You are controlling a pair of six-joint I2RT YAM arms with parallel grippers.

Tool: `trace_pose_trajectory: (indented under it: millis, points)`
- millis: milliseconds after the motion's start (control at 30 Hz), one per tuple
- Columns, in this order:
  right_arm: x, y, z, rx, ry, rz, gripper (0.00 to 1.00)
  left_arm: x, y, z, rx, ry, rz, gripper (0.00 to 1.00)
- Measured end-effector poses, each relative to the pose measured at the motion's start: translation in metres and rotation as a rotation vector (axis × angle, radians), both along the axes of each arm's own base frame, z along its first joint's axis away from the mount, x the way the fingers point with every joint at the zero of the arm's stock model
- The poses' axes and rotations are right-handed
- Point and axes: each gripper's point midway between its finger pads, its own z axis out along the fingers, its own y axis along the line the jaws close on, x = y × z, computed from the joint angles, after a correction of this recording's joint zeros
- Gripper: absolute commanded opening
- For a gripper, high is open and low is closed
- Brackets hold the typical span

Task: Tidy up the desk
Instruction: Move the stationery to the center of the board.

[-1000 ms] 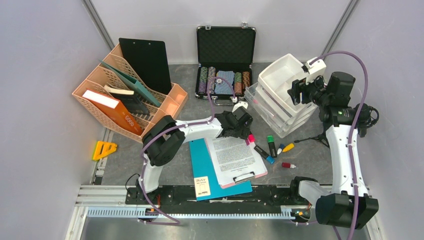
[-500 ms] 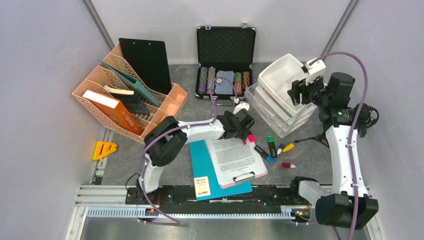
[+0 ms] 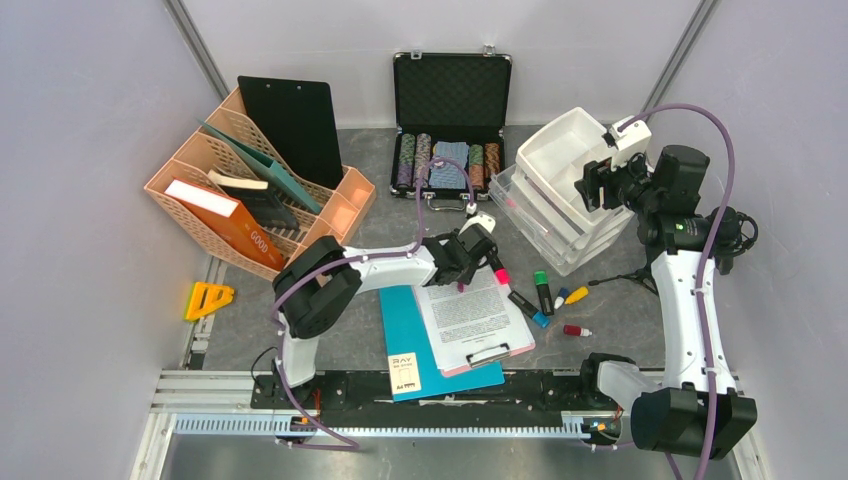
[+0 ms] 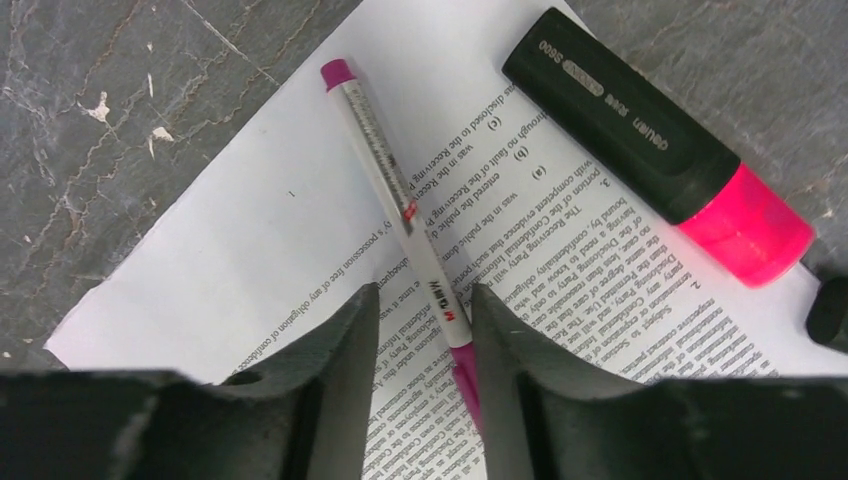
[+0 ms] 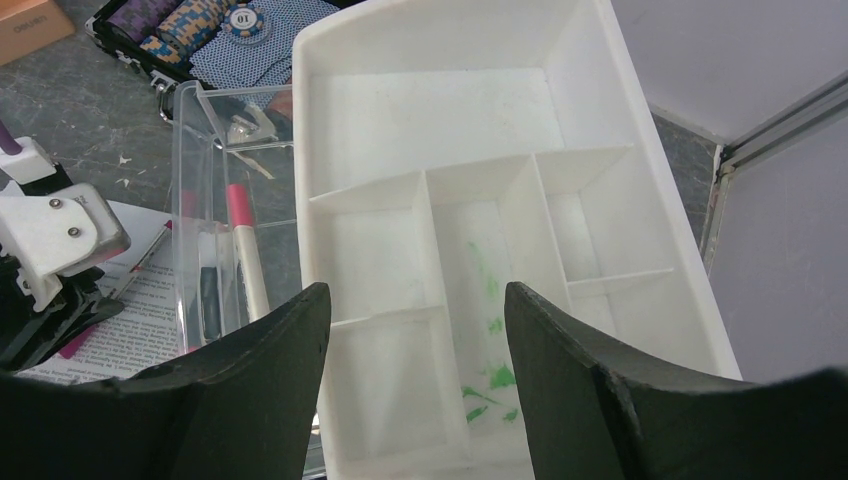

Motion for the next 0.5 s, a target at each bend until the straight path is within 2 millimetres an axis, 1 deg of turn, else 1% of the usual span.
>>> trace_pose_trajectory:
  millis: [100, 267, 300, 400, 467, 500]
  points:
    - [0.000, 0.000, 0.000, 0.000, 0.000, 0.000, 0.70, -0.001, 0.002, 0.002, 0.014, -0.004, -0.030, 0.30]
    - [0.000, 0.000, 0.000, 0.000, -0.001, 0.000, 0.70, -0.001, 0.001, 0.012, 0.017, -0.015, -0.083, 0.05]
    - [0.000, 0.000, 0.000, 0.000, -0.001, 0.000, 0.70, 0.000, 0.002, 0.014, 0.018, -0.020, -0.090, 0.02]
    - [0.000, 0.000, 0.000, -0.001, -0.001, 0.000, 0.70, 0.004, 0.004, 0.023, 0.017, -0.033, -0.111, 0.03]
    - [0.000, 0.000, 0.000, -0.001, -0.002, 0.000, 0.70, 0.008, 0.007, 0.026, 0.018, -0.038, -0.111, 0.11]
    - [0.000, 0.000, 0.000, -0.001, -0.002, 0.000, 0.70, 0.010, 0.010, 0.028, 0.018, -0.038, -0.109, 0.17]
